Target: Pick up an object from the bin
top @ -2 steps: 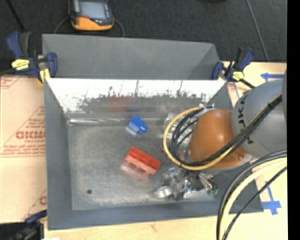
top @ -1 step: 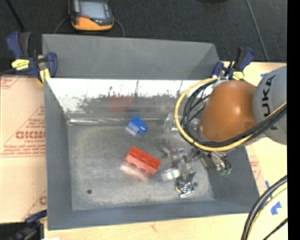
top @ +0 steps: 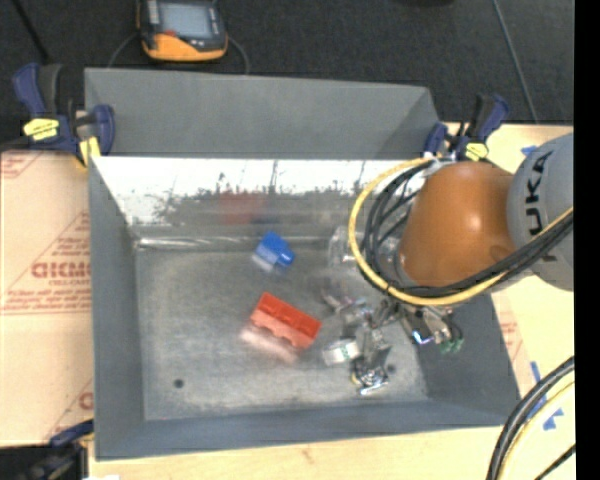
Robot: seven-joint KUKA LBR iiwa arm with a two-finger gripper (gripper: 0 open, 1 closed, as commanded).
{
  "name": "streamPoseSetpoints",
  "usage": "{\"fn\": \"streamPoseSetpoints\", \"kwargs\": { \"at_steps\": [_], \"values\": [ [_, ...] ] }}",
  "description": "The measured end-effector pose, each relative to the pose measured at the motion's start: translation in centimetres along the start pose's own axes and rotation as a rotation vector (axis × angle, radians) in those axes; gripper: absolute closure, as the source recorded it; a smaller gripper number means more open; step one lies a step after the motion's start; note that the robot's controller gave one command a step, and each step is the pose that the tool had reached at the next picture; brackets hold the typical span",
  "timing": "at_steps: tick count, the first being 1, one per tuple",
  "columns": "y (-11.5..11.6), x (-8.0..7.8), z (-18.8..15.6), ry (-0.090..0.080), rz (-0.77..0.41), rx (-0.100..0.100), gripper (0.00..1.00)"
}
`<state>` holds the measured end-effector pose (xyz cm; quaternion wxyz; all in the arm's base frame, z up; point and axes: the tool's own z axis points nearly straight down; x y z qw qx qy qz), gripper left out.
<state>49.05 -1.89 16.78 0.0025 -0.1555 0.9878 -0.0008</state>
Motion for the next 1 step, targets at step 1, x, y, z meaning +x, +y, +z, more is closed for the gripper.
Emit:
{"fn": "streamPoseSetpoints", "kwargs": {
  "at_steps": [1],
  "values": [
    [-0.38,0.53,-5.95,-0.004,-0.01,0.002,1.0]
  ]
}}
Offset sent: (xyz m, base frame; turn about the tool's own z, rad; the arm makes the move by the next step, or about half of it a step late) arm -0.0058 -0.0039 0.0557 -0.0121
